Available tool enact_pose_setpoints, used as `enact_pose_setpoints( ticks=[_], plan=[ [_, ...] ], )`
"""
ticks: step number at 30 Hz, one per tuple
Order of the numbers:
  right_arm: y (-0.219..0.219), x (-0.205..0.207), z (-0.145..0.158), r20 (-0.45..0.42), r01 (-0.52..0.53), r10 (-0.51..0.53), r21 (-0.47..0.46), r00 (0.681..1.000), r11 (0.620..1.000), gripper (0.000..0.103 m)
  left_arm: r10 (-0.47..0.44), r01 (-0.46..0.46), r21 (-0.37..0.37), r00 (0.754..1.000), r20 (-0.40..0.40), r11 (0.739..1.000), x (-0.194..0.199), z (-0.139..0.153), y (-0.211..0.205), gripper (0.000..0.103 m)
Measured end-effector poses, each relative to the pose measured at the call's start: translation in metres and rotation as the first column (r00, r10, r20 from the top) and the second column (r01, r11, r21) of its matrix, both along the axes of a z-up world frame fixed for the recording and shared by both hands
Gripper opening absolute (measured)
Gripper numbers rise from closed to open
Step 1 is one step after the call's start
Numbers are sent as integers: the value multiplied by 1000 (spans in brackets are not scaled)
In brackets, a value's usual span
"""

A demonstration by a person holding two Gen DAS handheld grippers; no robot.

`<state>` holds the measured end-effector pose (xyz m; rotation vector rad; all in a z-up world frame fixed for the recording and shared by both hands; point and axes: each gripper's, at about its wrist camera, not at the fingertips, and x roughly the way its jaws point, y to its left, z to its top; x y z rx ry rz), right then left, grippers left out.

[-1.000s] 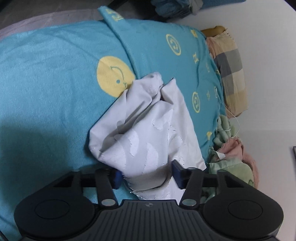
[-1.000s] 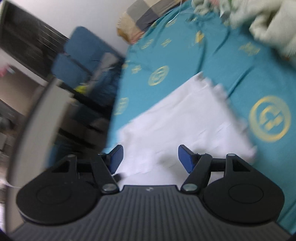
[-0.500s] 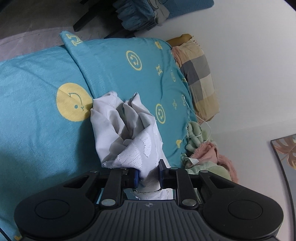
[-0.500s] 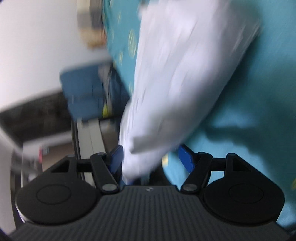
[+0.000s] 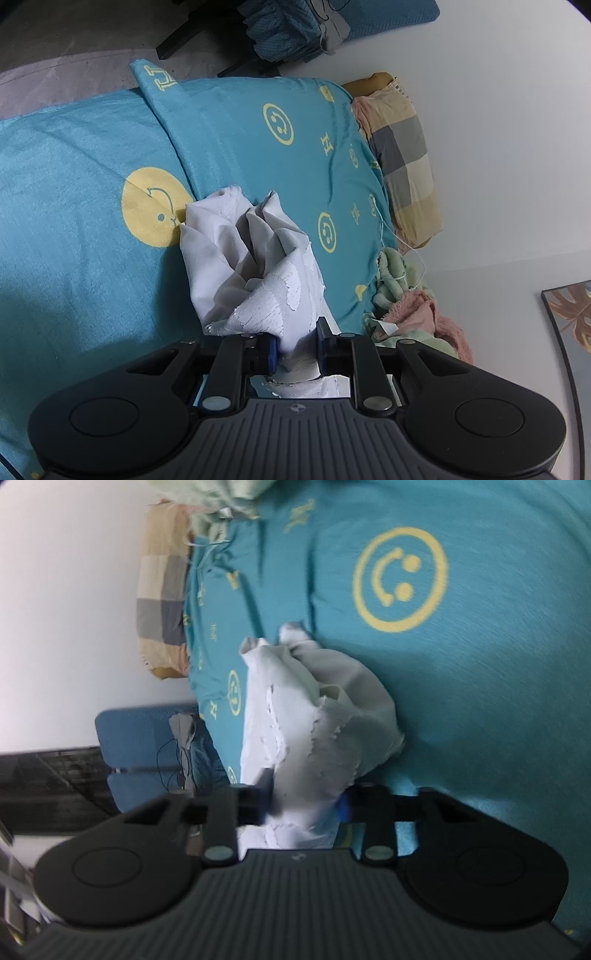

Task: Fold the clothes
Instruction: 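Grasp the folded shirt with the left gripper while the right gripper grasps it, then carry the folded shirt with both grippers onto the blanket pile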

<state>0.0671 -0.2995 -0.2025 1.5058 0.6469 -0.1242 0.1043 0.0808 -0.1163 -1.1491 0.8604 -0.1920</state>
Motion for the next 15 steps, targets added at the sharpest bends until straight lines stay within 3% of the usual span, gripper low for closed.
enact_pose_setpoints(
  ticks=[4,9,15],
  plan=[
    [-9,-16,20,57,29,-27,-47,998,998,23,-24,23,12,999,23,1000,-10,17,-3,19],
    [-17,-41,57,96,57,-53,-42,994,997,22,-50,50,-6,997,53,999,-17,57,-16,19],
    [-65,-50,121,179,114,-107,-30,978,993,23,-135,140,-30,984,116,990,16,130,-80,18]
  ],
)
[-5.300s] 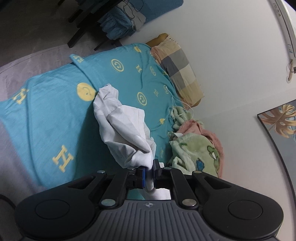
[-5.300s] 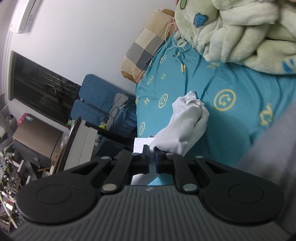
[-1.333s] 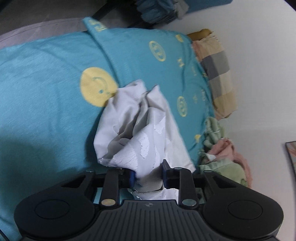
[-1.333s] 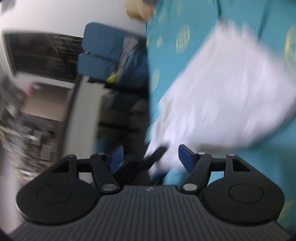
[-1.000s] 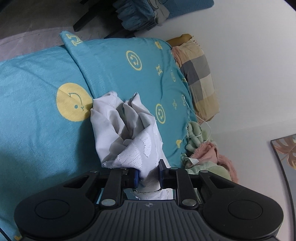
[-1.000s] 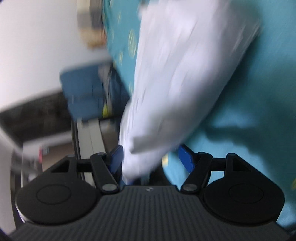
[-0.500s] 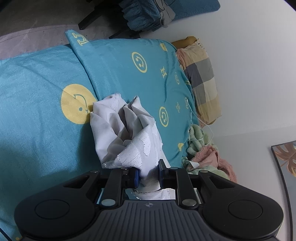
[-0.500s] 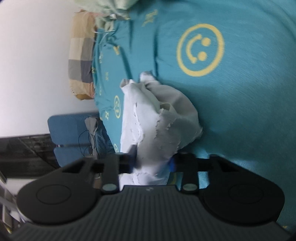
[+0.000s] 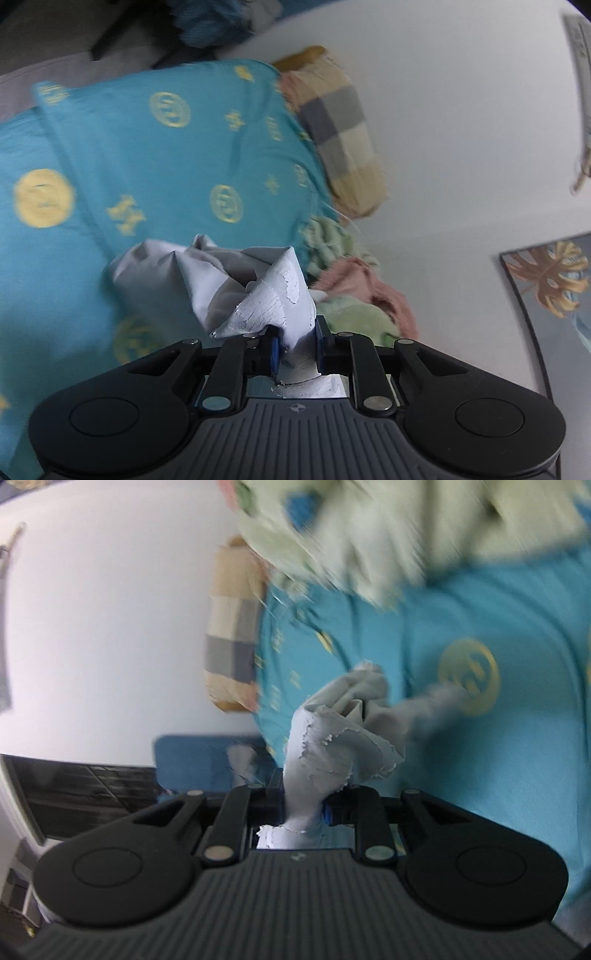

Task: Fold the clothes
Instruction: 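Carry the folded shirt with both grippers onto the blanket pile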

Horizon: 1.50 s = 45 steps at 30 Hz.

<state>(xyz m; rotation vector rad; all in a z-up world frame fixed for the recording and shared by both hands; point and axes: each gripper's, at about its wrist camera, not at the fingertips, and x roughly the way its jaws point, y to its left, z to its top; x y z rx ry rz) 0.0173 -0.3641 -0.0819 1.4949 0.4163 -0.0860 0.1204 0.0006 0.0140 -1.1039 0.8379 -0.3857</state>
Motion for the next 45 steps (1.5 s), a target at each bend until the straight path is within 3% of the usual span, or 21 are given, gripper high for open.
enact_pose_setpoints(
  ticks=[7,11,14,16,18,21,24,27,32,35,37,39,42,44,45],
  plan=[
    [-119,33,112,145,106,-92,-96,985,990,23,-132,138,-113,990,59,984,80,89,-142,18],
    [-198,51,184,212,179,-131,-229,969,957,23,-203,225,-151,968,147,963,121,135,-241,18],
    [-252,57,220,261,245,-165,-311,951,918,23,-248,288,-180,945,214,941,143,148,-306,19],
    [-281,58,231,285,276,-174,-373,942,886,23,-282,329,-176,927,248,928,149,140,-340,19],
    [-302,54,229,287,302,-189,-427,939,853,23,-326,373,-130,901,285,919,151,124,-369,19],
    [-318,38,198,238,308,-216,-477,947,823,23,-421,435,15,862,281,900,146,82,-393,19],
    [-320,31,145,104,249,-228,-490,968,835,23,-503,493,99,840,204,864,127,33,-387,19],
    [-309,15,99,-19,171,-206,-479,978,861,23,-556,529,176,808,196,830,97,7,-367,19],
    [-283,-15,63,-91,91,-155,-489,984,868,23,-606,553,268,771,196,789,61,-10,-341,20],
    [-283,-11,65,-111,79,-153,-495,982,865,23,-620,536,348,757,205,769,59,-7,-347,23],
    [-284,-10,70,-129,73,-154,-486,980,871,24,-627,519,404,751,205,753,54,5,-350,30],
    [-283,-12,78,-164,47,-146,-491,976,870,26,-647,503,471,733,213,725,48,19,-353,54],
    [-270,-23,97,-201,3,-142,-565,969,825,31,-688,471,573,684,243,670,26,42,-349,69],
    [-259,-34,112,-212,-20,-142,-620,967,784,39,-698,430,623,660,276,653,5,59,-340,83],
    [-253,-41,119,-207,-24,-142,-640,968,768,48,-700,409,641,650,295,649,-8,68,-334,88]
  ],
)
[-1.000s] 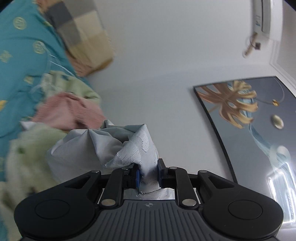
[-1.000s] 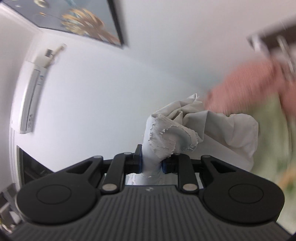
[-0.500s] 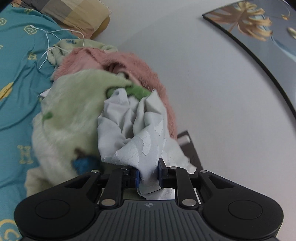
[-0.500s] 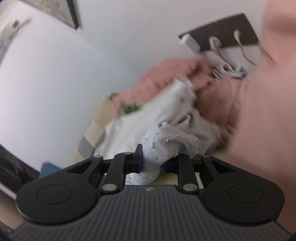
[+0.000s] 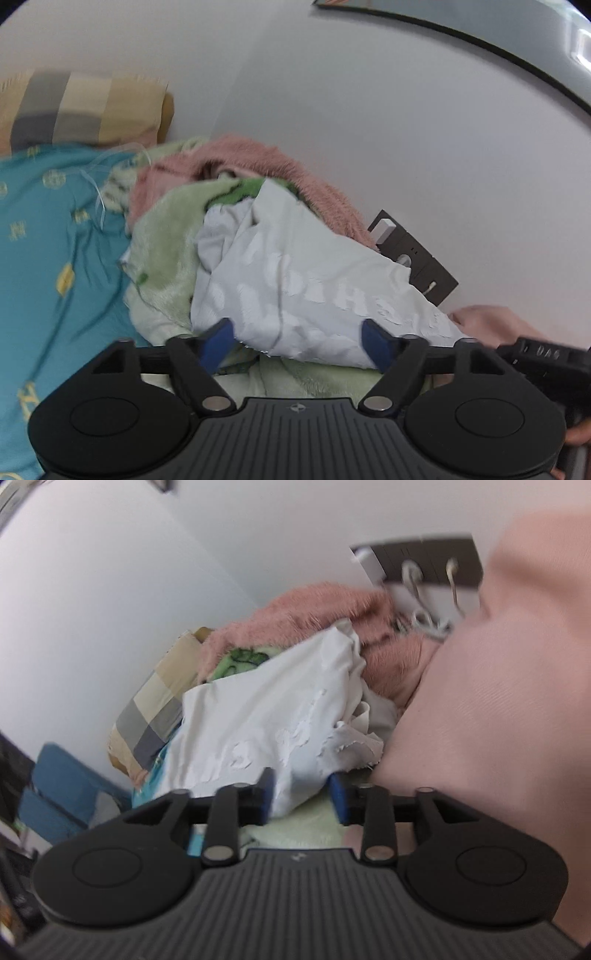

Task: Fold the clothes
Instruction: 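Carry the folded shirt with both grippers onto the blanket pile, then open both grippers and withdraw from the shirt on the blankets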

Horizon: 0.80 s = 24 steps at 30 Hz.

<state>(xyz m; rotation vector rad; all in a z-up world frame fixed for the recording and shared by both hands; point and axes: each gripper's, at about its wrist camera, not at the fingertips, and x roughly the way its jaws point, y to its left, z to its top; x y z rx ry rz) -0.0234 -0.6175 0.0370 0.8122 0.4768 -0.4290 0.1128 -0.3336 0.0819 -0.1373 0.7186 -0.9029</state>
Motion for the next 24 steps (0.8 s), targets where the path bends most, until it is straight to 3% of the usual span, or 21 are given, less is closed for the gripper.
enact_pose_setpoints(
  ticks=[1,3,7,14,24],
  plan=[
    [8,-9,7,7,-2,2,-27,1000,1000,61,-1,1,-2,1000,31,1000,-14,10,7,91],
    [23,-24,22,24,-6,8,-87,1000,996,78,2,-2,-5,996,92,1000,-39,27,21,103],
    [57,-51,53,52,-28,40,-213,998,977,90,25,-24,-6,981,193,1000,-88,49,51,103],
    [130,-88,79,84,-63,105,-399,991,915,91,105,-114,7,932,347,993,-167,62,105,103],
    [202,-113,54,91,-58,124,-525,988,849,90,125,-141,3,884,451,990,-221,58,151,103]
  ],
)
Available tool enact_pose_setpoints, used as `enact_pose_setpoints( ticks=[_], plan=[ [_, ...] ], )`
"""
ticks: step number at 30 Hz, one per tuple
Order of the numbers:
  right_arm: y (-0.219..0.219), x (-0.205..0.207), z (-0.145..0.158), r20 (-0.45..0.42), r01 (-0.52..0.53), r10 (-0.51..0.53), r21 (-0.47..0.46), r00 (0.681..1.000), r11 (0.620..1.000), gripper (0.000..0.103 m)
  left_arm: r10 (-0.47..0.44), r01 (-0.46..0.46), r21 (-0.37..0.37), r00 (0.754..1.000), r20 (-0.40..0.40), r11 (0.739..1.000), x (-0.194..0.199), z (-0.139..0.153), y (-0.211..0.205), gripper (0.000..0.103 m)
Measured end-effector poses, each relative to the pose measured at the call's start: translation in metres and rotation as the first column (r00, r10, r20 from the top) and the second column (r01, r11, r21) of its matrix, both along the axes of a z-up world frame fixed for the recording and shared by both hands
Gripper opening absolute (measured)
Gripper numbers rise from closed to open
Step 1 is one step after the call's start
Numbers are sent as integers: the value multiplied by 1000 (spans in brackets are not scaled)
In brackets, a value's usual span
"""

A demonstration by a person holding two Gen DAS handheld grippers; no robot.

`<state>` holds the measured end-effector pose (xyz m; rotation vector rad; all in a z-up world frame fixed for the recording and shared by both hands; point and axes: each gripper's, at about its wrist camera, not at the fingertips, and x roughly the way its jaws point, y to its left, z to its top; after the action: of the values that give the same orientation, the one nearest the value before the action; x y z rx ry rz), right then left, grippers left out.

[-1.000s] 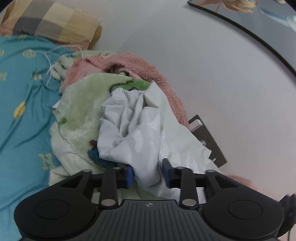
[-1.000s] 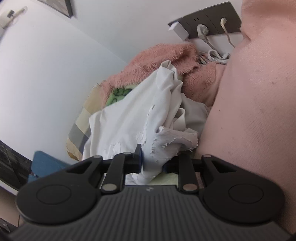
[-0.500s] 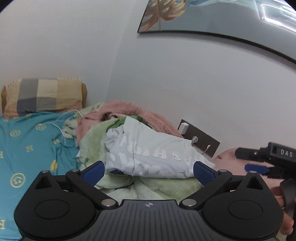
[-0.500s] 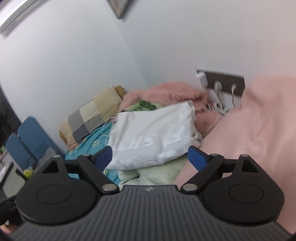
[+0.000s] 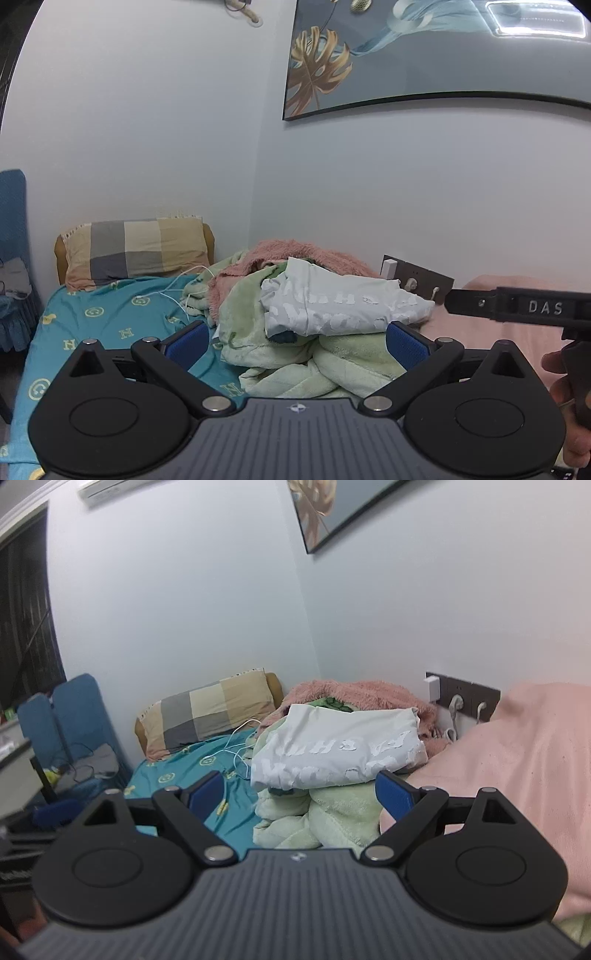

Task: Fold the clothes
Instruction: 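Open both grippers and withdraw from the shirt on the blankets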

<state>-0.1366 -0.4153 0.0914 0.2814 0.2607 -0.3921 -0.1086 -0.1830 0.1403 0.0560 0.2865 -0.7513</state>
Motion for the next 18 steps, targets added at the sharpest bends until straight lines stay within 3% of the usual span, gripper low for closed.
enact_pose_setpoints(
  ticks=[8,18],
  plan=[
    [31,-4,-4,29,30,-27,-105,999,994,90,-4,4,-5,999,33,1000,-10,-2,9,103],
    [37,3,-11,-2,35,-36,-125,999,992,90,-5,5,4,1000,8,1000,-1,-11,11,103]
  ],
)
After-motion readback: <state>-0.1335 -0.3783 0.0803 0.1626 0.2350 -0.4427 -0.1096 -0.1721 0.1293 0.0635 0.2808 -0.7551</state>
